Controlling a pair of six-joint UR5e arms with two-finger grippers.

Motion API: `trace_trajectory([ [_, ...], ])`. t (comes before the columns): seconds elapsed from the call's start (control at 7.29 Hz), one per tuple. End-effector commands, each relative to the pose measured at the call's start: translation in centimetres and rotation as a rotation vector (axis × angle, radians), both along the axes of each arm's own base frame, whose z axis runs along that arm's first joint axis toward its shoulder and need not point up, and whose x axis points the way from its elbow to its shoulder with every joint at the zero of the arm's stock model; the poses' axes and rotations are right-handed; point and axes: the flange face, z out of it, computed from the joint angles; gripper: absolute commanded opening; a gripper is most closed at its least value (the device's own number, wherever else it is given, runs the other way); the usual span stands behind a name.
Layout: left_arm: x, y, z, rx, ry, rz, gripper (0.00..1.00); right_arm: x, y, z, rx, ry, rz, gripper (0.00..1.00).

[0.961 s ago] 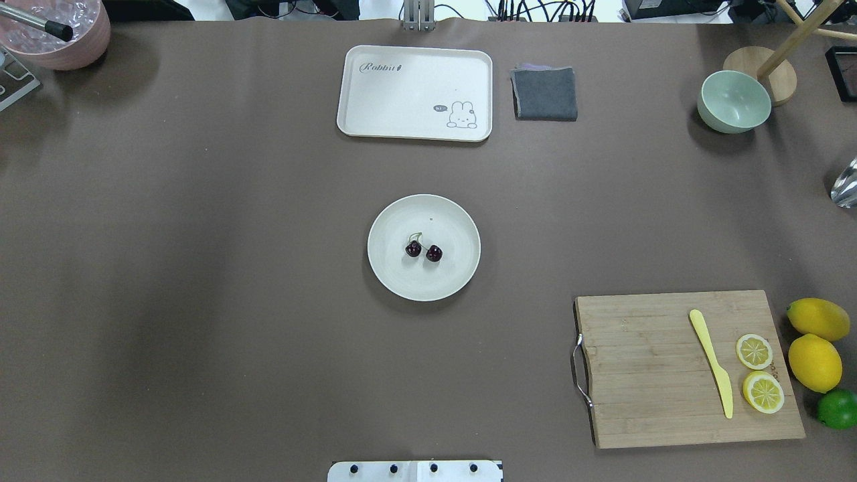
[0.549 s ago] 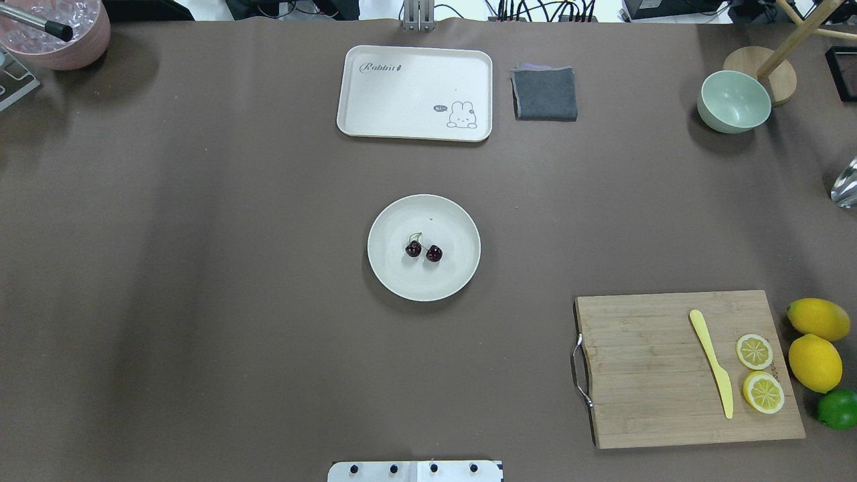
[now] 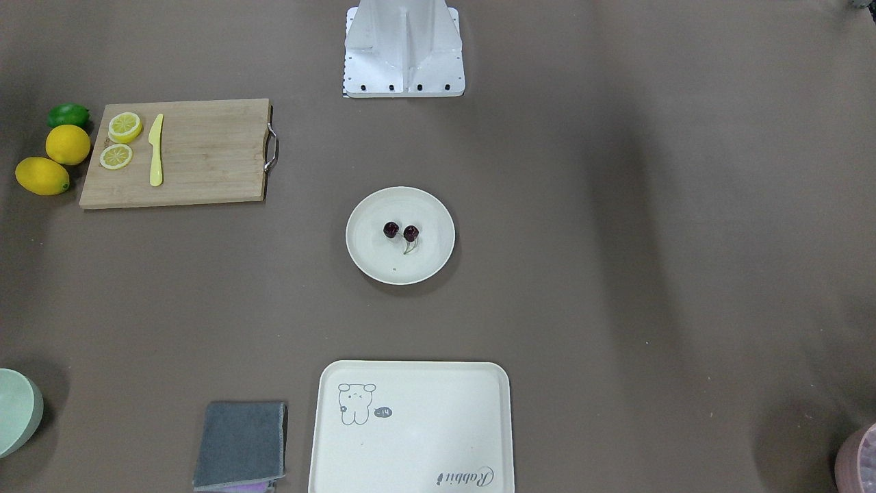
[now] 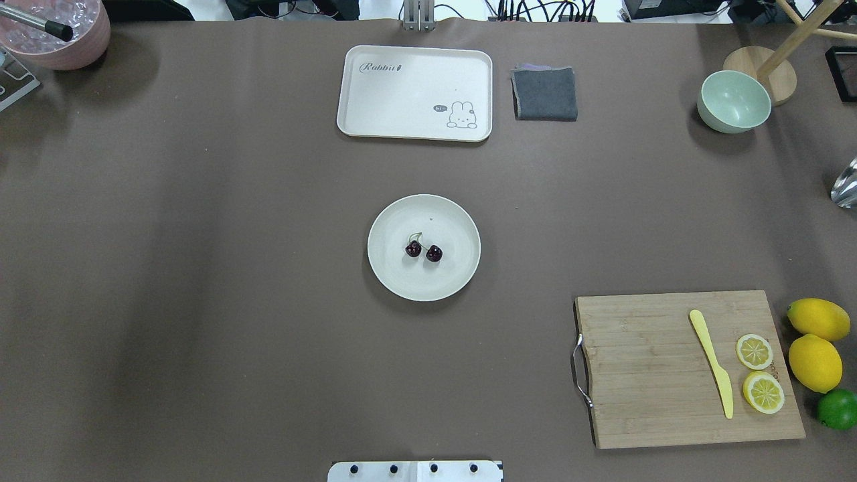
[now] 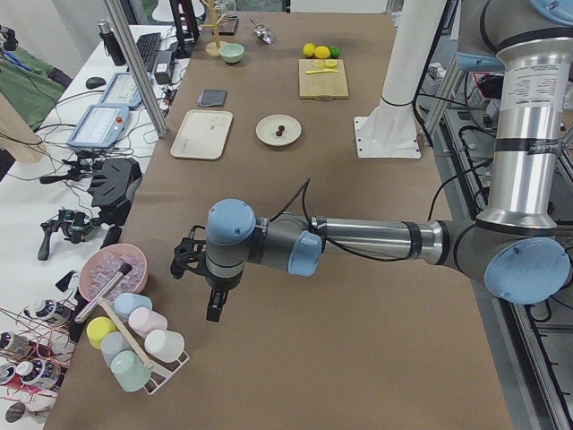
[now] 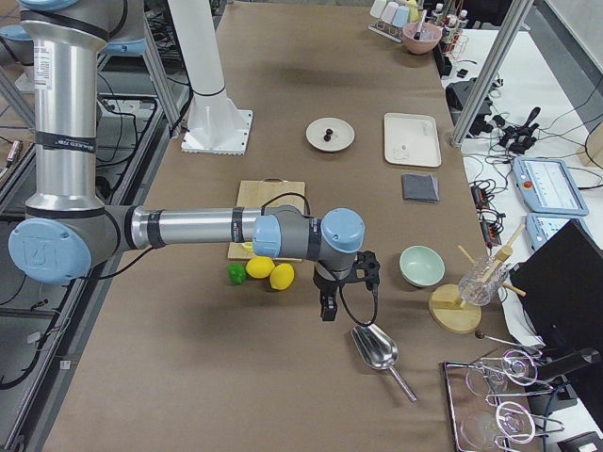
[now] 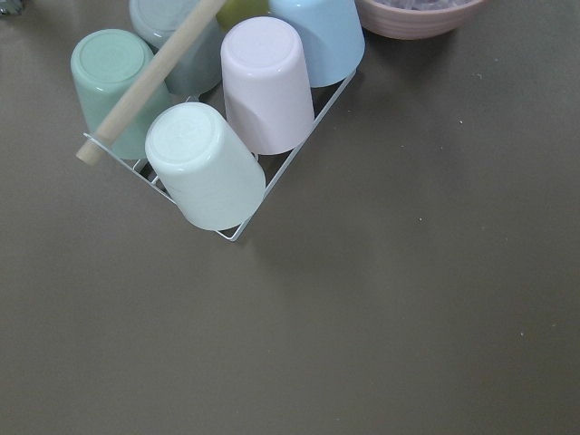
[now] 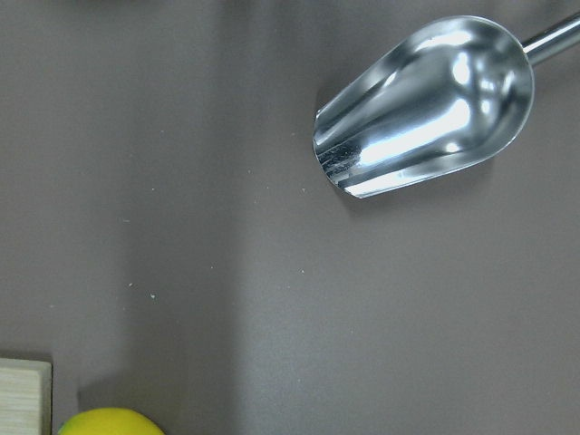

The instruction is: Place red cherry on plate

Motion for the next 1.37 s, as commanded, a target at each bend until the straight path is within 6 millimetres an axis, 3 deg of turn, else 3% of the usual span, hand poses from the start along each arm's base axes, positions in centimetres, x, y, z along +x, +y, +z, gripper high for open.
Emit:
trace_trajectory([
  [0.0, 0.3, -0.1, -0.4, 0.008, 0.0, 0.005, 0.98, 0.4, 0.5, 0.3, -0.006, 0.0, 0.008, 1.0],
  [1.24, 0.4, -0.1, -2.2, 0.045, -0.003, 0.008, 0.98, 0.9, 0.4, 0.0, -0.001, -0.005, 0.02, 1.0],
])
